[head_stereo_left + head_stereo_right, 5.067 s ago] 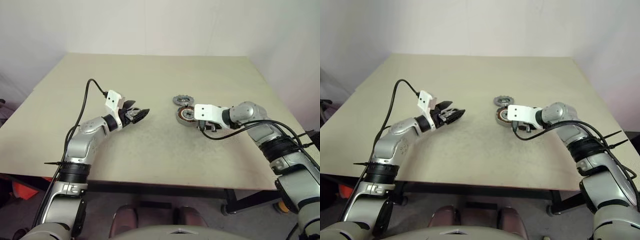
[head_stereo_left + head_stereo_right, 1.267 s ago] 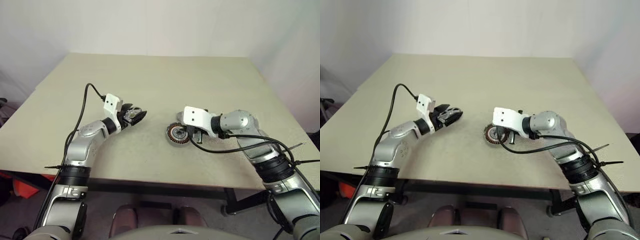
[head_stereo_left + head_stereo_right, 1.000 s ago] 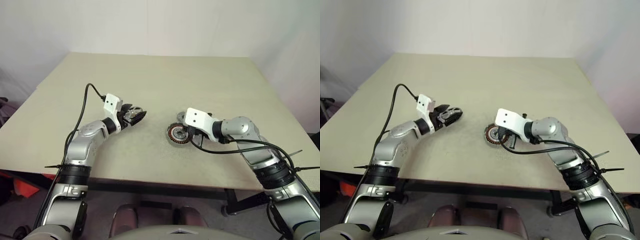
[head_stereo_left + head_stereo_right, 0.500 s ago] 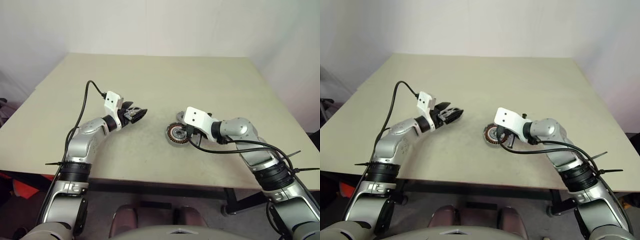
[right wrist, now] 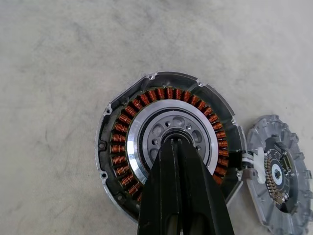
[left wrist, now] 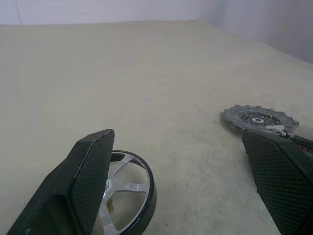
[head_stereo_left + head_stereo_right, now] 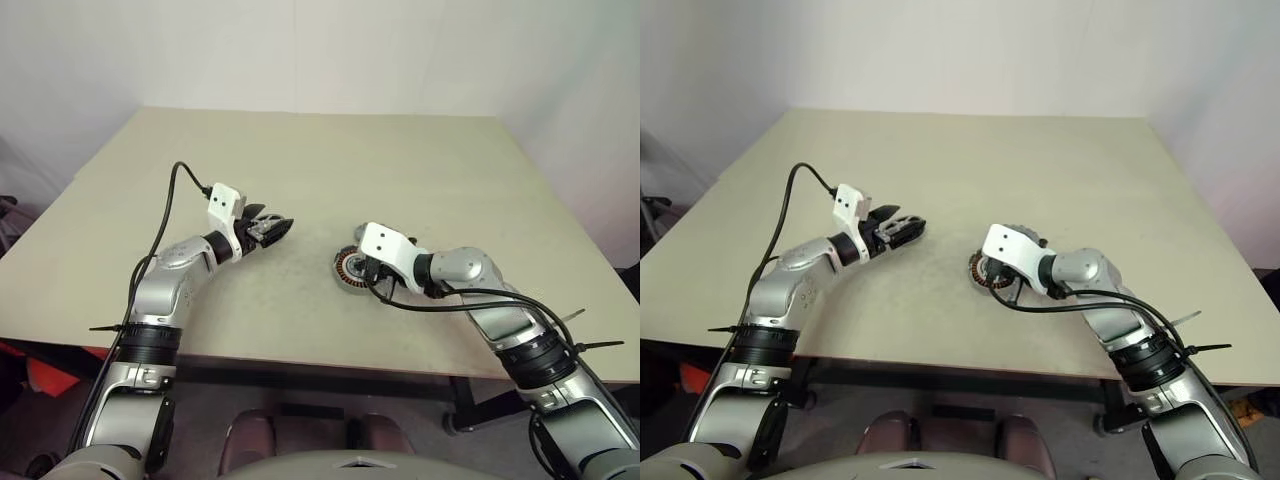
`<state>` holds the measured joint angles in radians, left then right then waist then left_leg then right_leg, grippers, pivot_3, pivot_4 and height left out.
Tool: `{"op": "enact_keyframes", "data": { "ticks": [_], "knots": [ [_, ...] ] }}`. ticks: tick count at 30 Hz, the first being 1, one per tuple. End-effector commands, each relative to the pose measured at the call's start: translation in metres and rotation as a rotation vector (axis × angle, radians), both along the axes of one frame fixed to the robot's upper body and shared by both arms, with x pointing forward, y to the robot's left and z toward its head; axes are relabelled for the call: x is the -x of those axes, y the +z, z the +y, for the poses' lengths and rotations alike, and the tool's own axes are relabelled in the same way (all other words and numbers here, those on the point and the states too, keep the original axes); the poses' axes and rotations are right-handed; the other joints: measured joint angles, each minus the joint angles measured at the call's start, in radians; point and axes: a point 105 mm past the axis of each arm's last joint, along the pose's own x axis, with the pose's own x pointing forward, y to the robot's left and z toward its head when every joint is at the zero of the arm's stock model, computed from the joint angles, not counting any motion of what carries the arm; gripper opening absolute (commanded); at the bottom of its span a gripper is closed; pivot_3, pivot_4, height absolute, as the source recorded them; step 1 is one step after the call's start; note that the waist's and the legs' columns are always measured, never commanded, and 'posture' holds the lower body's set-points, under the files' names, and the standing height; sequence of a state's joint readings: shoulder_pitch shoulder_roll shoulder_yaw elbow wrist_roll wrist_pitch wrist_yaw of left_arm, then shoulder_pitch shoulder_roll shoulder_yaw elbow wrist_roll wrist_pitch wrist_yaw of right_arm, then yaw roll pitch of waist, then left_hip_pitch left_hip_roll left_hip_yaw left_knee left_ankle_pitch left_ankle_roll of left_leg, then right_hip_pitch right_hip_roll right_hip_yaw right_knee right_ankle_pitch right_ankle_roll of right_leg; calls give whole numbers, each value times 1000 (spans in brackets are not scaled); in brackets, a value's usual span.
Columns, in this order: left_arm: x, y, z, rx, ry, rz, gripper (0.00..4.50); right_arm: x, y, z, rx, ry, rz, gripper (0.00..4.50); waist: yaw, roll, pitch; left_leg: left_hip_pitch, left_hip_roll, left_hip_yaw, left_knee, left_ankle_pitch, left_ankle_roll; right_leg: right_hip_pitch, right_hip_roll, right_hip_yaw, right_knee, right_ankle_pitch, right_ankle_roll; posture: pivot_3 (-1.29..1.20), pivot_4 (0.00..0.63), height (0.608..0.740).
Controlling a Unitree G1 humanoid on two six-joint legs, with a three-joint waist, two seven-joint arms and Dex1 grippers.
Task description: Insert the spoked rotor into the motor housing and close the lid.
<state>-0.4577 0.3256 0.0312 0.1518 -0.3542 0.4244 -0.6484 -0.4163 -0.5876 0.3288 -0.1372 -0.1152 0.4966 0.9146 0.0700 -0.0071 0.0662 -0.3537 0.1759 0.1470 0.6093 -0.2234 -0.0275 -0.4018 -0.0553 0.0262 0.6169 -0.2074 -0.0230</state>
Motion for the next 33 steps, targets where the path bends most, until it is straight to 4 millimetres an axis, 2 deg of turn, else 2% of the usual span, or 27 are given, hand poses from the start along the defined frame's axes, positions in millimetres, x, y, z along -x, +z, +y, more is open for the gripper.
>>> {"op": "enact_keyframes", "data": {
  "ticks": [1, 10, 11, 13, 15, 19, 25, 33],
  "knots": [
    [0, 10, -2, 4, -8, -41, 4407, -2, 25, 6, -23, 27, -77, 64, 0, 0, 0, 0, 0, 0, -1, 0, 0, 0, 0, 0, 0, 0, 0, 0, 0, 740],
    [1, 9, -2, 4, -11, -35, 4407, -8, 18, 1, -15, -15, -63, 64, 0, 0, 0, 0, 0, 0, -3, 0, -1, -1, 0, 0, -2, 0, 0, 0, 0, 740],
    [1, 9, -2, 4, -11, -35, 4407, -9, 12, -1, -18, -29, -40, 64, 0, 0, 0, 0, 0, 0, -3, 0, -1, -1, 0, 0, -2, 0, 0, 0, 0, 740],
    [1, 9, -3, 6, -13, -34, 4407, -11, -13, -13, 56, -60, -14, 64, -1, 0, 0, 0, 0, 0, -3, 0, -1, 0, 0, 0, -2, 0, 0, 0, 0, 740],
    [2, 9, -5, 8, -15, -34, 4407, -8, -24, -16, 81, -55, -2, 64, -1, 0, 0, 1, -1, 0, -3, 0, -1, 0, 0, 0, -3, 0, 0, 0, 0, 740],
    [3, 7, -6, 14, -17, -31, 4407, 2, -9, -4, 7, -5, -2, 64, 0, 0, 0, 3, -1, 0, -3, 0, 0, 3, 0, 0, -3, 0, 0, 0, 0, 740],
    [3, 6, -7, 16, -17, -27, 4407, -6, 38, 2, -40, 5, -128, 64, 0, 0, 0, 0, -1, 0, -4, 0, 0, 0, 0, 0, -3, 0, 0, 0, 0, 740],
    [0, -2, 5, 87, 56, 57, 4407, -9, 72, 3, -78, -16, -216, 64, 0, 0, 0, 0, -1, 0, -6, 0, -1, 0, 0, 0, -5, 0, 0, 0, 0, 740]
  ]
}}
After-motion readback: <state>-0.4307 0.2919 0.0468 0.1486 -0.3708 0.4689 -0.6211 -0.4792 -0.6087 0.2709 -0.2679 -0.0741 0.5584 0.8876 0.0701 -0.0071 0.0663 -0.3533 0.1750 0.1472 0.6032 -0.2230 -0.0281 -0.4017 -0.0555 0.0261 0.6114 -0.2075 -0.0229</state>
